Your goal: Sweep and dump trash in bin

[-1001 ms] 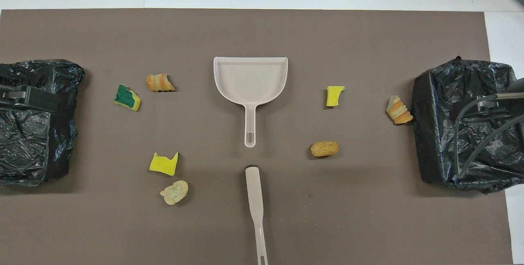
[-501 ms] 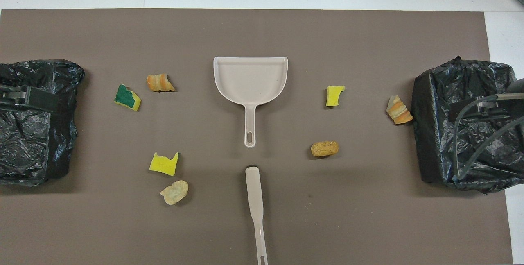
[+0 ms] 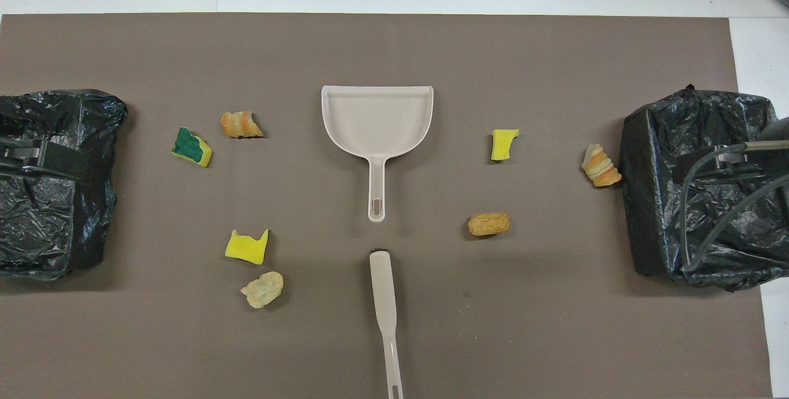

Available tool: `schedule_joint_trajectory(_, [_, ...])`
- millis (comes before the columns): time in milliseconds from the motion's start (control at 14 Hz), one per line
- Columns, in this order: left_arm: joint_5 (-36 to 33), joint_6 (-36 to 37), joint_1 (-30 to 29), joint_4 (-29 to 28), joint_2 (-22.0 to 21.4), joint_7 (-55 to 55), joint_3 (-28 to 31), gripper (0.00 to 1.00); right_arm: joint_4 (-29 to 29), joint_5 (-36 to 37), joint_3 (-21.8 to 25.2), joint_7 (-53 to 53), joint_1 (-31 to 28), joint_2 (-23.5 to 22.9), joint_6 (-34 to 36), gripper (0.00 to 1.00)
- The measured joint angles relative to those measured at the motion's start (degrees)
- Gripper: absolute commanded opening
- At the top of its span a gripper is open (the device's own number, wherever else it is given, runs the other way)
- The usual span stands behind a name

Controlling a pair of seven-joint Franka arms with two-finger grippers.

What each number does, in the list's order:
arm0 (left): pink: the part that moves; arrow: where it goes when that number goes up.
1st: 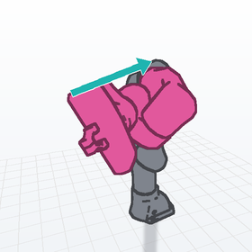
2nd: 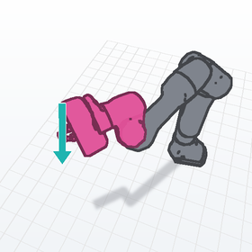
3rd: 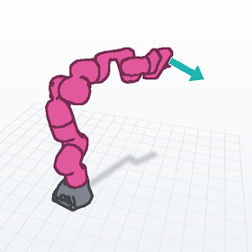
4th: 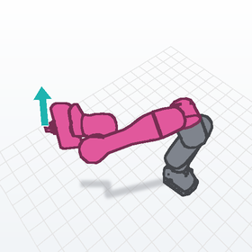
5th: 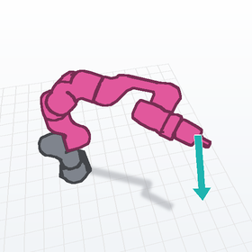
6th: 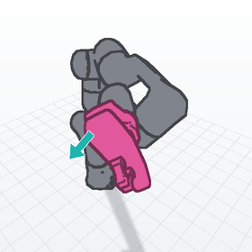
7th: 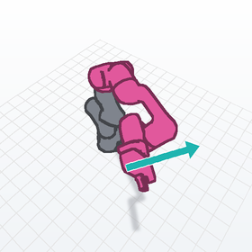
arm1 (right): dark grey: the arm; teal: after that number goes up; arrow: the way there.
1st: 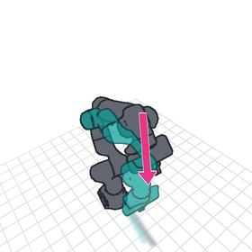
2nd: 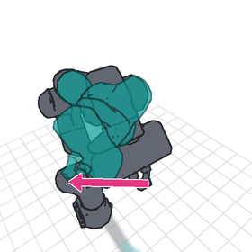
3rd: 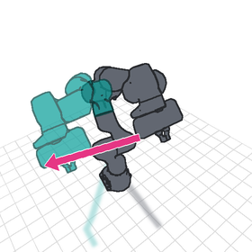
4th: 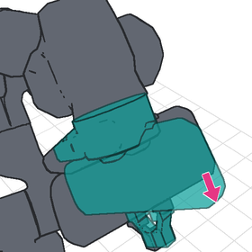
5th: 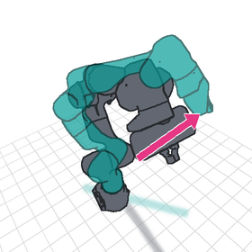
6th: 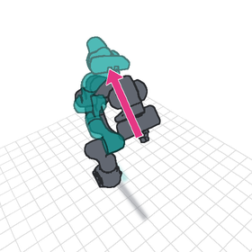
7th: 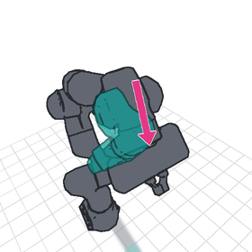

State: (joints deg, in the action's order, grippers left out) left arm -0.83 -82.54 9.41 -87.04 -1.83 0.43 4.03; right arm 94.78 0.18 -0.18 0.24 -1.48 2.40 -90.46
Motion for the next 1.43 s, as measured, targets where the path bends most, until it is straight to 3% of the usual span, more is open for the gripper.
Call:
schedule_joint_trajectory(358, [1.04, 0.07, 0.06, -0.88, -0.58, -0.03, -0.56, 1.00, 0.00, -0.01, -0.23, 0.00, 0.39, 0.01, 0.00, 1.00])
schedule_joint_trajectory(572, [3.42, -1.18, 0.99, -5.86, -3.13, -2.48, -1.84, 1.00, 0.09, -0.01, -0.24, 0.00, 0.39, 0.01, 0.00, 1.00])
schedule_joint_trajectory(930, [3.67, -5.83, 12.21, -16.44, -6.55, -12.82, -3.00, 1.00, 0.18, -0.01, -0.24, 0.00, 0.39, 0.01, 0.00, 1.00])
schedule_joint_trajectory(1430, [3.70, -18.61, 28.09, -30.91, -8.32, -31.72, -3.28, 1.00, 0.82, -0.01, -0.25, -0.16, 0.39, 0.02, -0.03, 1.00])
